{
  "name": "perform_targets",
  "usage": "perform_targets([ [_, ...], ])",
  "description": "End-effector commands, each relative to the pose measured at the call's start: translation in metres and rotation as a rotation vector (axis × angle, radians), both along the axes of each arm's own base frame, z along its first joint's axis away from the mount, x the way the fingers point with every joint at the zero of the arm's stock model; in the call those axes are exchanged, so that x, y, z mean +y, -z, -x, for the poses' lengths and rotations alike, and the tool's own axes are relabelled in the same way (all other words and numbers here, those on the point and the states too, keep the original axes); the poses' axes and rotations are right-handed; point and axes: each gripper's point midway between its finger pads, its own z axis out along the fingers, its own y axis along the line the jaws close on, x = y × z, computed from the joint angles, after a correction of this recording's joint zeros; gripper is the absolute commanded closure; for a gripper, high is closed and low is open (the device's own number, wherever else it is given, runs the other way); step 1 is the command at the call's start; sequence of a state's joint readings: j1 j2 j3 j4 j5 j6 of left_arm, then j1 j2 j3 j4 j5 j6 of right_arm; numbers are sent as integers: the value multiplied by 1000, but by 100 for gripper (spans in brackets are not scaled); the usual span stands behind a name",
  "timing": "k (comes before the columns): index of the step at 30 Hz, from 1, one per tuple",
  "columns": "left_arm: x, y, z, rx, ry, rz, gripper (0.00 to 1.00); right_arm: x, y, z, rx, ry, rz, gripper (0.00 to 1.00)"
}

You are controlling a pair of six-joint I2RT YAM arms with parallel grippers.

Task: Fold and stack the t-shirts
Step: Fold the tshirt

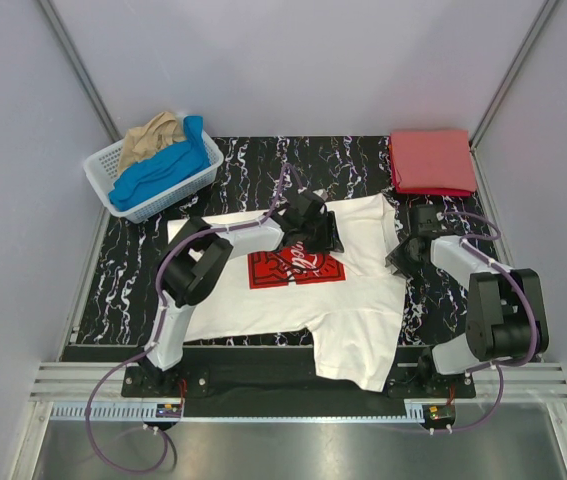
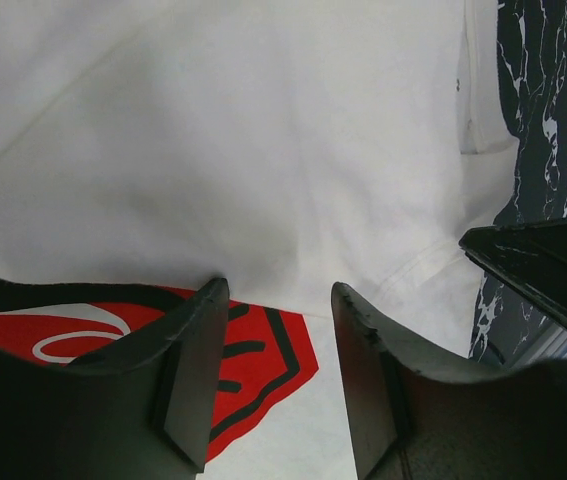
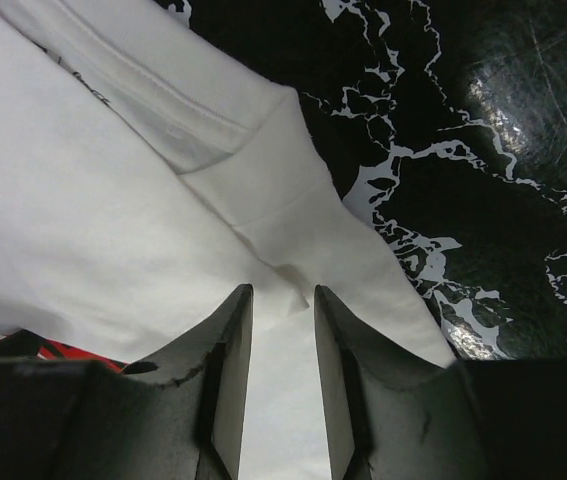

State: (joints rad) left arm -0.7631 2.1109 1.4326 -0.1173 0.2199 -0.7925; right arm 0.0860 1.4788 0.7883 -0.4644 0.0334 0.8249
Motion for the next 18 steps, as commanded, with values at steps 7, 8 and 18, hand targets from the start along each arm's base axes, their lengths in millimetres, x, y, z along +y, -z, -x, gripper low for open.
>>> perform_targets([
  [7,-12,-16,-16,-64,-15,32,55,-3,6,-6,-34,42,3,65],
  [8,-12,-17,-16,-67,-14,33,56,-3,6,-7,-37,43,2,66],
  [18,-12,-27,-17,-82,-1,33,62,6,-6,-8,-81,28,-47,100],
])
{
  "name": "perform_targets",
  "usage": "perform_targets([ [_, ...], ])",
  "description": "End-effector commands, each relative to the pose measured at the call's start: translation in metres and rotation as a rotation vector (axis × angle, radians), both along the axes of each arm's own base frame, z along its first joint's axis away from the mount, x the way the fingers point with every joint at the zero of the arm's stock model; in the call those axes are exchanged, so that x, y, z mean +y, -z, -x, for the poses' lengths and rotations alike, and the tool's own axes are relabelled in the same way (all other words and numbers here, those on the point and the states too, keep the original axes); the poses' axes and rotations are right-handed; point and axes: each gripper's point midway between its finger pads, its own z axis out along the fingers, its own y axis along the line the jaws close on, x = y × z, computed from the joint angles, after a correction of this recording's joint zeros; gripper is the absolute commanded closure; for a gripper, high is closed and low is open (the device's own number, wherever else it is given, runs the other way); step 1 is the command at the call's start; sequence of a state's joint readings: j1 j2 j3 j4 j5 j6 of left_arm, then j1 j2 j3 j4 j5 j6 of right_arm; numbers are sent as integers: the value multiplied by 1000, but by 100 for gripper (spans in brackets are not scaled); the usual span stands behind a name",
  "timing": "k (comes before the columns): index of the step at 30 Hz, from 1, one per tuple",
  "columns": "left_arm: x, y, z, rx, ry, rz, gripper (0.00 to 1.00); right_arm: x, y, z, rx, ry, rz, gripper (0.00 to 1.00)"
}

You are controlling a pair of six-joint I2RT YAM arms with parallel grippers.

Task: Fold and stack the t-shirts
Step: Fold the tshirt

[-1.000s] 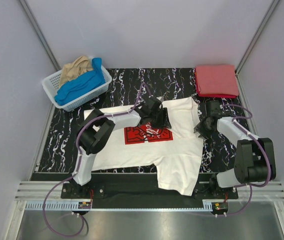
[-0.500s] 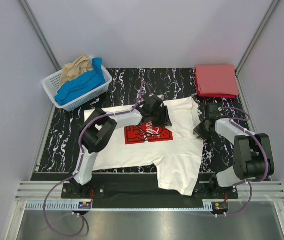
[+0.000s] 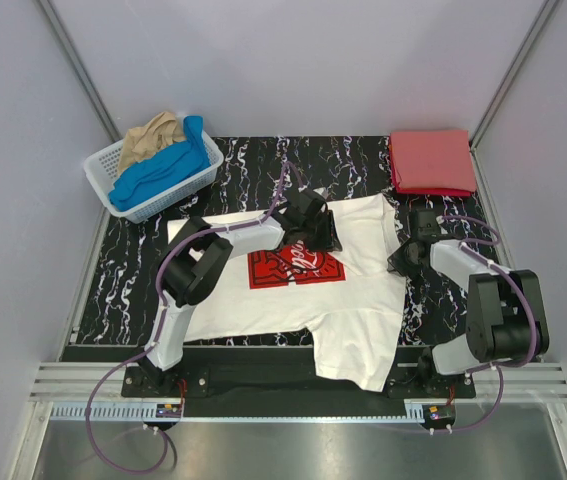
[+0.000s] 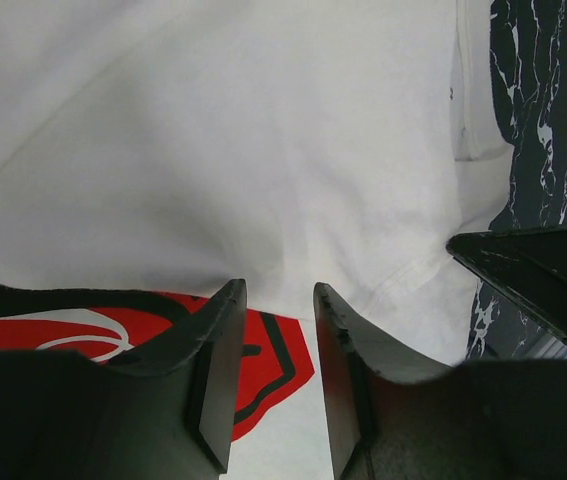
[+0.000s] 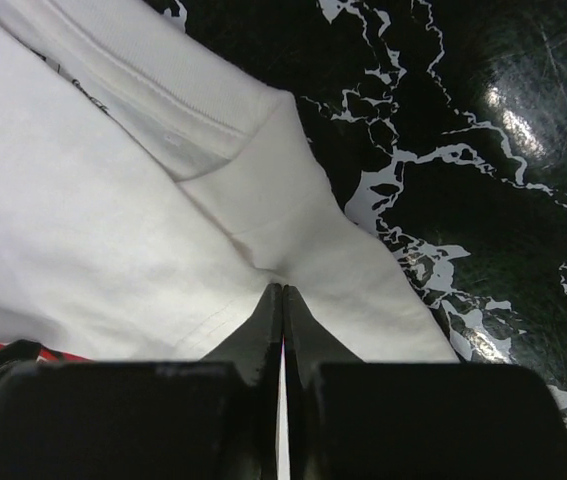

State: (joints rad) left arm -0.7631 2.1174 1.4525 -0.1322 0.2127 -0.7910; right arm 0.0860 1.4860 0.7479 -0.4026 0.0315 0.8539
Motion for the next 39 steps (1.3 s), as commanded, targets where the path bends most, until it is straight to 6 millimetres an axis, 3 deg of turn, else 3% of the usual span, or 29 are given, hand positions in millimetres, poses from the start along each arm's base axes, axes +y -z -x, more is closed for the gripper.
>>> perform_targets([
  [1,-10,-27,-14,-84,2,36,62,5,-23,-9,-93,6,-41,100],
  [8,-1,-40,-15,-115,-5,4,58,5,-53,-1,-181,33,-66,100],
  [17,18,-49,-27,-158,-29,-80,51,15,-51,22,-173,37,-136,100],
  [24,45,-52,-49,-160,-76,-105,50,13,-69,28,-306,68,-159,100],
  [31,87,-27,-81,-115,-145,-165,49,15,-60,39,-292,81,-181,100],
  [39,109,11,-89,-49,-156,-225,49,15,-51,51,-314,103,-202,100],
])
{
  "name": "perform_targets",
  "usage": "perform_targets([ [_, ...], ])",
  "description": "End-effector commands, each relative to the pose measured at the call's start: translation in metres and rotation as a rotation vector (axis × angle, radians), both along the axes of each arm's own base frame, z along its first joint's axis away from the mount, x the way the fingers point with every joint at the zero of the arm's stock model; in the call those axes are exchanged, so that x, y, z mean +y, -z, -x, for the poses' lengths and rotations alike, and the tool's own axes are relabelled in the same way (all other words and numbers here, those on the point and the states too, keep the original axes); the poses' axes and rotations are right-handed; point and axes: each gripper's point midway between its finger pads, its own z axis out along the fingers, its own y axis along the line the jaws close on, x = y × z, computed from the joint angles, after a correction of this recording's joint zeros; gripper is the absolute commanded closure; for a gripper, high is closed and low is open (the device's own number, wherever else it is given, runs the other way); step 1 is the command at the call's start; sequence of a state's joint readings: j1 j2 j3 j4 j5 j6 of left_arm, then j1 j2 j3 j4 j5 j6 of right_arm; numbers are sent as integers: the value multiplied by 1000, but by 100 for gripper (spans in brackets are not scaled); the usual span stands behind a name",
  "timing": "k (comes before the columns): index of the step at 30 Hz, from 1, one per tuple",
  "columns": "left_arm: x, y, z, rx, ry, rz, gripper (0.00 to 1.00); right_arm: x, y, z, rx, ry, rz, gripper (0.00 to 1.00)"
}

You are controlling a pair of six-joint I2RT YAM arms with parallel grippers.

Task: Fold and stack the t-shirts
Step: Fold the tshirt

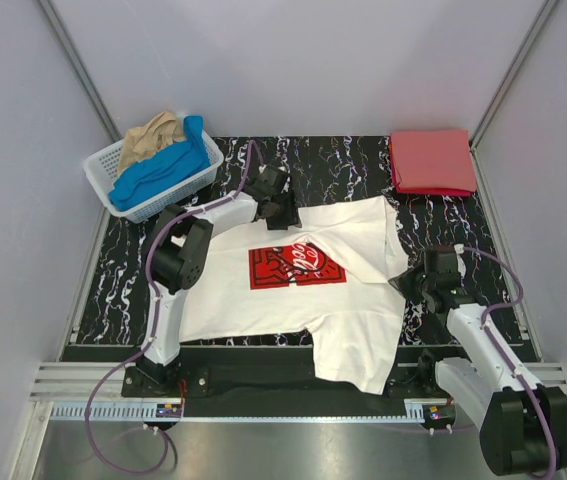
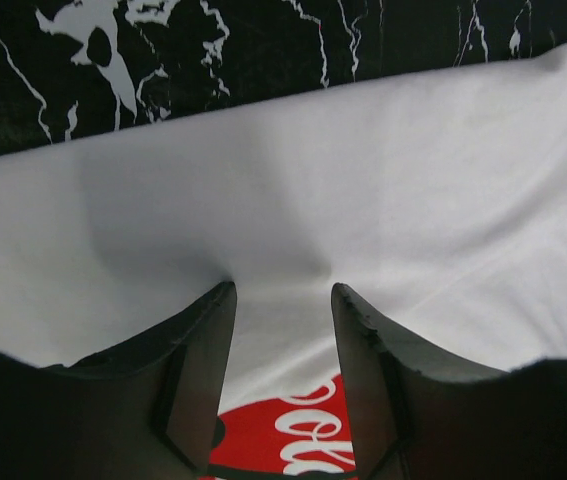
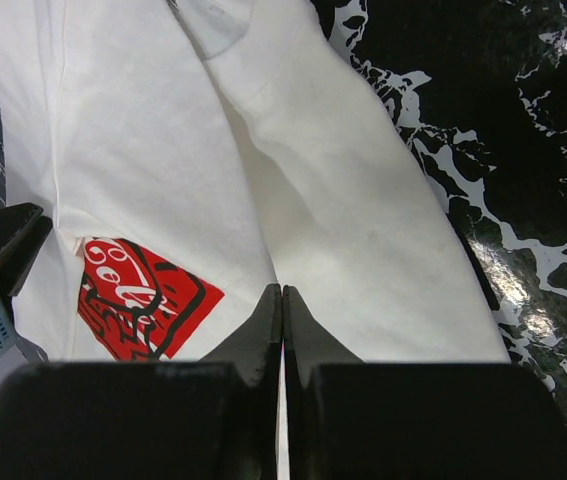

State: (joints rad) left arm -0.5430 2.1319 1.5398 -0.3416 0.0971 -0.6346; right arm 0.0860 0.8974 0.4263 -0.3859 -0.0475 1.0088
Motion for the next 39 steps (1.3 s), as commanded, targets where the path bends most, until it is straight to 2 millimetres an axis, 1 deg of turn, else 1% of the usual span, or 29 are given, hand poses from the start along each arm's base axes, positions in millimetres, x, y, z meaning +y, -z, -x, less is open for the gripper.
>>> perform_targets([
  [1,-4,1,-8,-18,22,-10,49,3,-7,-3,-54,15,-30,100],
  [2,-4,3,-8,-16,22,-13,49,4,-2,0,-49,14,-42,100],
  [4,-2,6,-9,-15,15,-24,49,8,-3,-1,-75,10,-65,100],
  [5,0,7,-9,-12,12,-27,49,11,3,3,-67,8,-87,100],
  [6,0,9,-9,-12,10,-30,49,13,-1,-1,-102,8,-100,100],
  [7,1,9,-10,-10,7,-32,49,14,1,1,-104,9,-105,100],
  [8,3,10,-10,-8,4,-33,49,13,4,3,-102,24,-105,100],
  [11,5,13,-9,-1,-1,-37,48,11,4,5,-125,34,-99,100],
  [12,5,14,-9,1,-3,-40,48,10,0,6,-142,37,-98,100],
  [16,6,17,-8,8,-8,-42,48,7,2,9,-147,59,-81,100],
  [22,5,16,-10,8,-9,-35,48,5,17,15,-93,55,-51,100],
  [23,4,15,-11,7,-8,-32,48,4,18,15,-84,50,-45,95],
  [24,3,14,-10,9,-1,-23,47,4,22,16,-61,49,-40,88],
  [25,2,12,-10,7,3,-18,46,4,21,16,-51,44,-34,81],
  [26,1,11,-8,11,10,-12,46,-2,13,11,-50,52,11,74],
  [27,0,5,-8,4,15,-3,45,-4,12,11,-29,48,31,65],
  [28,-2,1,-7,5,25,12,45,-6,6,8,-31,43,47,62],
  [29,-4,-3,-5,2,35,23,44,-9,-10,-1,-54,35,79,60],
  [30,-6,-15,-5,-14,41,38,44,-11,-13,-5,-49,29,99,59],
  [31,-7,-22,-5,-23,51,49,44,-12,-19,-11,-58,22,118,60],
  [32,-7,-29,-5,-34,55,52,44,-14,-35,-25,-94,4,156,62],
  [33,-6,-43,-5,-54,57,58,43,-14,-33,-36,-78,-18,180,63],
  [34,-3,-50,-6,-68,61,56,43,-12,-39,-46,-88,-47,198,66],
  [35,0,-54,-5,-75,60,51,43,-8,-58,-66,-136,-99,225,68],
  [36,5,-64,-2,-86,57,46,43,-6,-46,-81,-98,-129,240,71],
  [37,16,-65,-5,-98,40,25,42,-3,-47,-93,-101,-162,254,73],
  [38,26,-57,0,-81,26,1,42,3,-63,-115,-143,-229,282,76],
  [39,35,-61,2,-87,9,-8,42,5,-41,-126,-80,-263,291,78],
])
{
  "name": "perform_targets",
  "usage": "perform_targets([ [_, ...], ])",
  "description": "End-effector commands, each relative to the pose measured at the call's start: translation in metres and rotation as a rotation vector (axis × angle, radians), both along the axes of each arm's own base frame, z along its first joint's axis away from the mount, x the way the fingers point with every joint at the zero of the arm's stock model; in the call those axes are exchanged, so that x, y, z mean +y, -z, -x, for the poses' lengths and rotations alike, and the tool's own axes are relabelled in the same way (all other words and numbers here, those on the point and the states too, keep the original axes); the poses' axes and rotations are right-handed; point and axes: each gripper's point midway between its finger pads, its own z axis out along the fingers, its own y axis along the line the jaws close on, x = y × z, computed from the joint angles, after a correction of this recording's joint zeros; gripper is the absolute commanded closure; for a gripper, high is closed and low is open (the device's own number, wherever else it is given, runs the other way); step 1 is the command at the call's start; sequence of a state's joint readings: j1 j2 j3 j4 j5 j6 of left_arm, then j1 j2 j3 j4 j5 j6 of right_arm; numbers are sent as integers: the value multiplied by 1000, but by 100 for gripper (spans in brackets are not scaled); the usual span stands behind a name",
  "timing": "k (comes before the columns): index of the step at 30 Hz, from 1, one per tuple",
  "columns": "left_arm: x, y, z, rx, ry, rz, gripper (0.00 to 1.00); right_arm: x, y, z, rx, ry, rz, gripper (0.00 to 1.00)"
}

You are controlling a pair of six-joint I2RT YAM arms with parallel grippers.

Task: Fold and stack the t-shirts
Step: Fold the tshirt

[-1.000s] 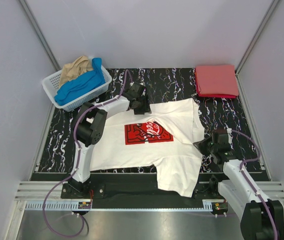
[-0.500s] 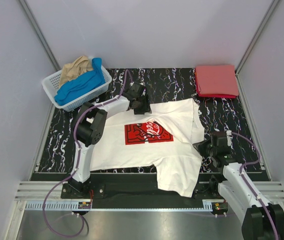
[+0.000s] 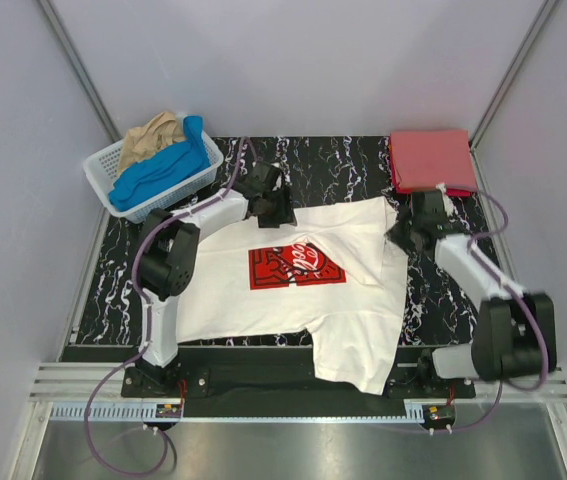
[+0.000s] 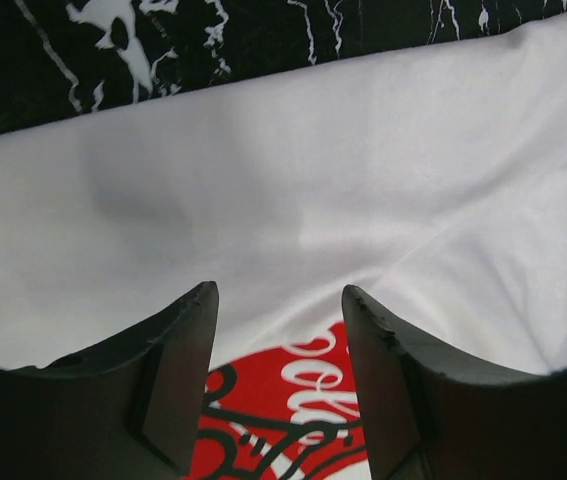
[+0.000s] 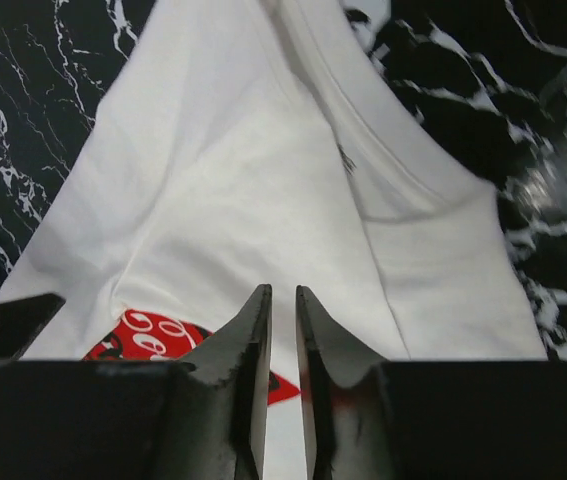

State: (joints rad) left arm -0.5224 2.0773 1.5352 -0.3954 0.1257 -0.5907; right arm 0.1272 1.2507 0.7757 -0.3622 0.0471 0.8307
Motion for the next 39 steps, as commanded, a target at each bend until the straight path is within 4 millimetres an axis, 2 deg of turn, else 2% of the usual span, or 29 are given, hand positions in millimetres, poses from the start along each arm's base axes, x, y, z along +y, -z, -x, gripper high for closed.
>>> perform_targets([
  [1,37,-38,-5,-78,-49,-20,42,8,2,-55,-25,-179,115,79],
  [2,46,-27,1,-54,-57,-39,42,17,-7,-73,-57,-245,112,81],
  [3,53,-25,3,-43,-68,-46,42,21,13,-83,-16,-267,107,81],
  [4,63,-20,3,-33,-89,-58,42,24,16,-90,-12,-286,105,81],
  [5,70,-11,8,-10,-99,-72,42,29,9,-105,-40,-311,105,81],
  [6,74,-8,9,-4,-106,-80,42,30,26,-110,-4,-320,108,81],
  [8,81,0,10,13,-123,-96,42,29,27,-127,-12,-318,125,82],
  [9,83,4,10,20,-128,-106,42,27,40,-131,14,-317,133,82],
  [11,84,8,6,21,-137,-119,42,23,37,-147,-4,-313,169,82],
  [12,85,17,6,39,-137,-130,43,21,49,-151,17,-318,179,83],
  [14,82,18,-1,37,-140,-129,43,13,51,-163,22,-304,202,83],
  [15,82,27,-1,57,-138,-137,43,11,64,-166,52,-302,204,84],
  [17,80,26,-8,54,-140,-145,43,4,69,-173,71,-286,203,84],
  [18,81,34,-9,69,-141,-159,43,2,79,-174,94,-286,203,84],
  [19,82,35,-11,69,-145,-171,43,1,77,-179,86,-291,209,84],
  [22,82,38,-18,75,-150,-177,43,-8,91,-183,127,-277,229,85],
  [23,79,35,-24,63,-150,-170,43,-10,86,-192,113,-273,232,84],
  [25,80,39,-28,76,-154,-176,43,-13,94,-197,133,-270,229,84],
  [26,78,35,-36,63,-153,-171,43,-12,87,-207,115,-276,227,84],
  [27,77,37,-39,63,-146,-175,43,-12,97,-210,134,-285,226,84],
  [31,68,24,-59,14,-115,-155,42,-15,102,-234,132,-297,242,84],
  [32,64,15,-68,-14,-105,-140,42,-17,96,-242,126,-286,238,84],
  [33,60,11,-71,-24,-82,-130,42,-12,105,-243,137,-301,211,84],
  [34,57,5,-74,-36,-72,-122,42,-9,98,-250,118,-300,201,84],
  [36,52,-18,-77,-71,-55,-93,42,-7,96,-253,118,-304,186,83],
  [39,45,-57,-68,-116,-24,-29,41,1,65,-258,57,-327,159,80],
])
